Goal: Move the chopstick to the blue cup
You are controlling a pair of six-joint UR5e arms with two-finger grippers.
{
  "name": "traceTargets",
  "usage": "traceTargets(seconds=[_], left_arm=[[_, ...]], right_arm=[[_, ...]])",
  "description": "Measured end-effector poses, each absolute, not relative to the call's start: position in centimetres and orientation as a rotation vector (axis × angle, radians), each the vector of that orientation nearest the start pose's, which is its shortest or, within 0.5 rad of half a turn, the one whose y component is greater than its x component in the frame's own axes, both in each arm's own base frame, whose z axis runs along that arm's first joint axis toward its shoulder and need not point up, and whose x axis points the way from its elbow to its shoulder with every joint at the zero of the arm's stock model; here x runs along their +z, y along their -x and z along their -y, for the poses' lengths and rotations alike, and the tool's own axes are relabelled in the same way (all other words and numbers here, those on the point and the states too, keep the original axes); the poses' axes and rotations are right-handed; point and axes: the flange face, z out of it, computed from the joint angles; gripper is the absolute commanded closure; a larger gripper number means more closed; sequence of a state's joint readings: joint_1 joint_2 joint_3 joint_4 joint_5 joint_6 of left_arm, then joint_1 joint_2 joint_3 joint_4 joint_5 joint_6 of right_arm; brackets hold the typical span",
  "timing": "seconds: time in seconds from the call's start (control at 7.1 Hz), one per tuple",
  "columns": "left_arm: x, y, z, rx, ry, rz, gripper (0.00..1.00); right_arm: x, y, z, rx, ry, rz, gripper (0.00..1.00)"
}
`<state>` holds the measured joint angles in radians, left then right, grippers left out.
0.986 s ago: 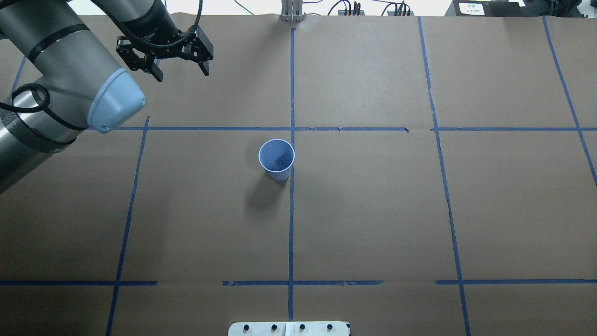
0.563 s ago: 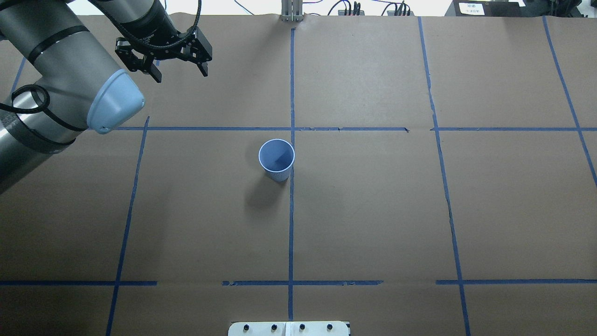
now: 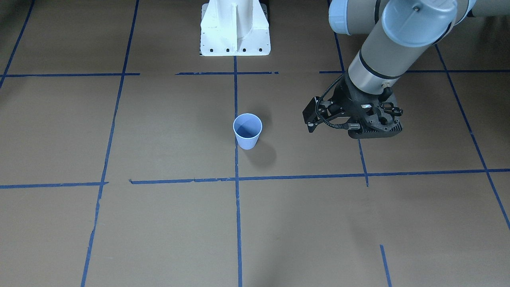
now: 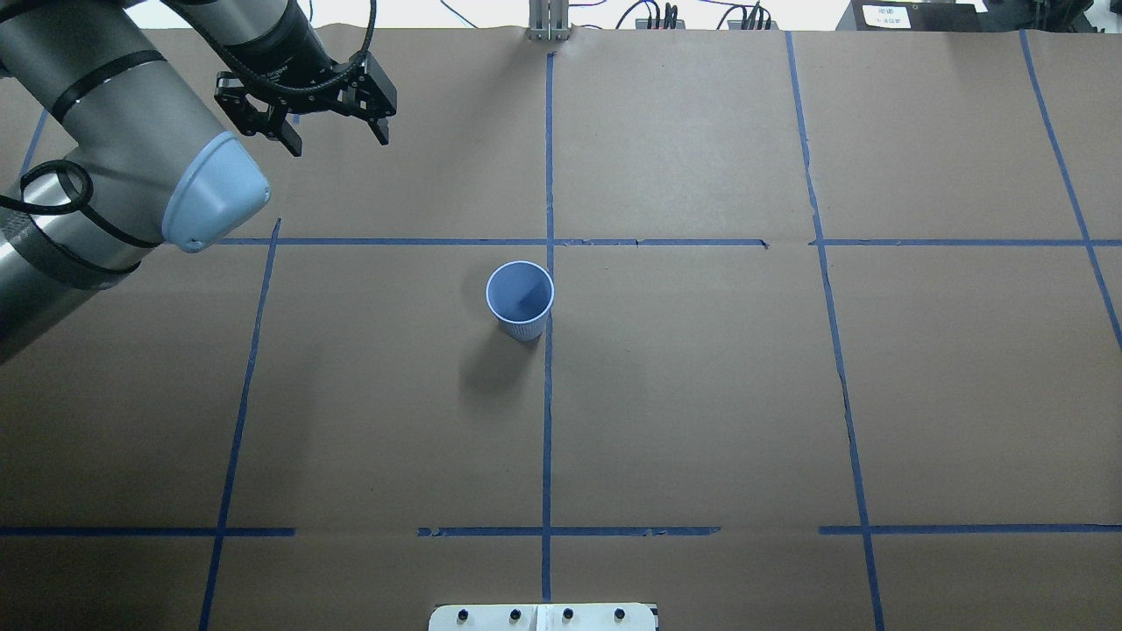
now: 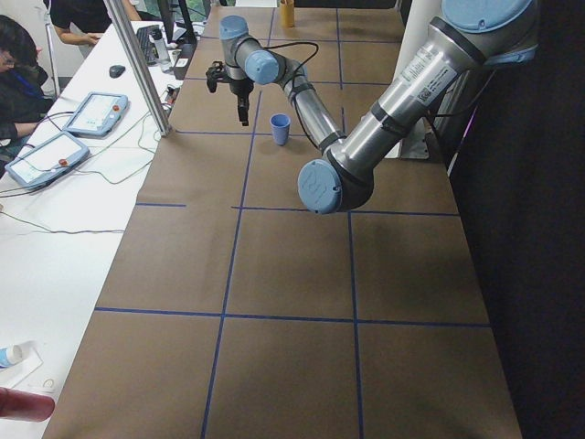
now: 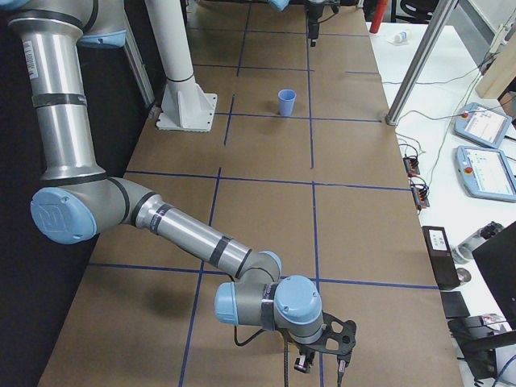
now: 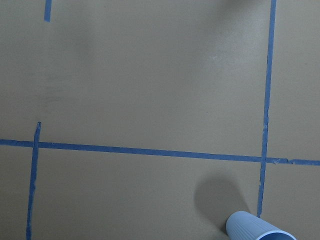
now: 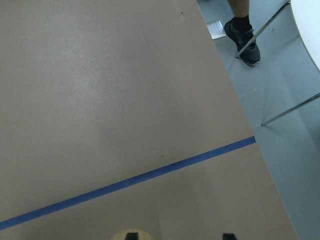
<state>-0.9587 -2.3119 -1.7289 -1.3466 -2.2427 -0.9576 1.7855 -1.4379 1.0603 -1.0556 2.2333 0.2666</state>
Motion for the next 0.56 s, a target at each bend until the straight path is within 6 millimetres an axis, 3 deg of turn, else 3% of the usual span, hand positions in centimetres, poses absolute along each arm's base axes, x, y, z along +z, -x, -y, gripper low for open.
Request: traceTargets(seconds=[0.28, 0.56], left_arm=[[16.8, -32.0, 57.9, -0.095, -0.002, -0.915, 0.0], [16.7, -32.1, 57.8, -0.094, -0.002, -0.917, 0.0]], right_arm=[[78.9, -18.0, 50.4, 0.431, -0.11, 0.697, 0.58], [78.0, -17.5, 51.2, 0.416, -0.123, 0.698, 0.67]])
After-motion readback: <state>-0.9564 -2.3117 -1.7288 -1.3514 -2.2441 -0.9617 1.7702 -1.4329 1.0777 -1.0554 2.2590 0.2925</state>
